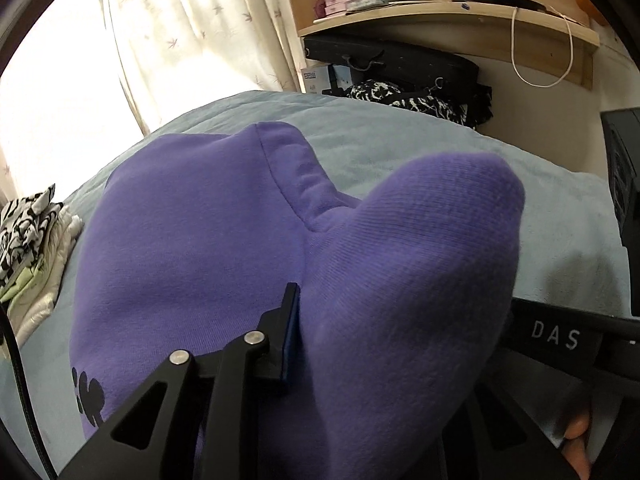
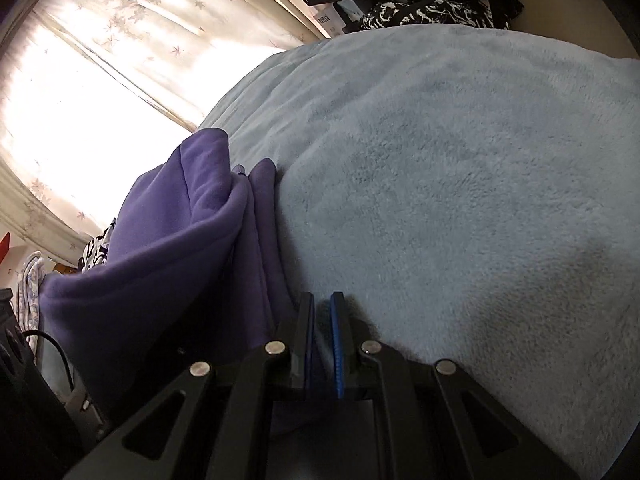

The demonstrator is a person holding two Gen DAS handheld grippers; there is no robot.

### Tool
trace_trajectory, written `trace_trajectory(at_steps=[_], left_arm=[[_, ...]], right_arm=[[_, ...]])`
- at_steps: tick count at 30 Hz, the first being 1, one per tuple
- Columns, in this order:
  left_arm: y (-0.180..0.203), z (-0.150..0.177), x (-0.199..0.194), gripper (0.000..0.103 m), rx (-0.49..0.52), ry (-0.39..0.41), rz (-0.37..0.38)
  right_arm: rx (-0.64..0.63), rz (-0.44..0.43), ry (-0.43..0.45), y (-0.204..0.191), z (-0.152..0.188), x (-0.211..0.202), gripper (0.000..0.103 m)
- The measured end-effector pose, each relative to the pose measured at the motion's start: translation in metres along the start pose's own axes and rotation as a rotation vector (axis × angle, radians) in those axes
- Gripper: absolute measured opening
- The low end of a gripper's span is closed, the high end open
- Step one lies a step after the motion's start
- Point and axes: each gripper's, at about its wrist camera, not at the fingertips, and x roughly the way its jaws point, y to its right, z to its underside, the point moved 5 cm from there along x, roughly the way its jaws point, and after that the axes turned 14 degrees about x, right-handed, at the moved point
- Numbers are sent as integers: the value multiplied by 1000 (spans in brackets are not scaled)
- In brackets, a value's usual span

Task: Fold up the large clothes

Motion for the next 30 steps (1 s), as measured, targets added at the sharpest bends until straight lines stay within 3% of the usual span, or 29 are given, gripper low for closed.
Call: trace_trajectory(at_steps=[2,4,7,13,22,26,30], left_arm=[[0,-2,-2,26,-1,3,19],[-1,-4,-6,50,-4,20,65],[-5,-6,-11,63,-11,32,90],[-13,-8,-25,79,-64,59,210],[-35,-5,-64,79,-196,38,348],[-44,-2,-90,80,-235,50,422],[-65,1,-114,81,-262,75,405]], right_arm=[[-2,3,1,0,4,-3,8],[-1,5,0,-1,4,-4,8],[11,5,-1,-2,-8,6,8],[15,7,-2,-3,-9,1,8],[24,5,11,-3,-13,-19,11],[27,13,8,-5,-15,-29,28],[4,-3,28,-18,-22,-44,29]])
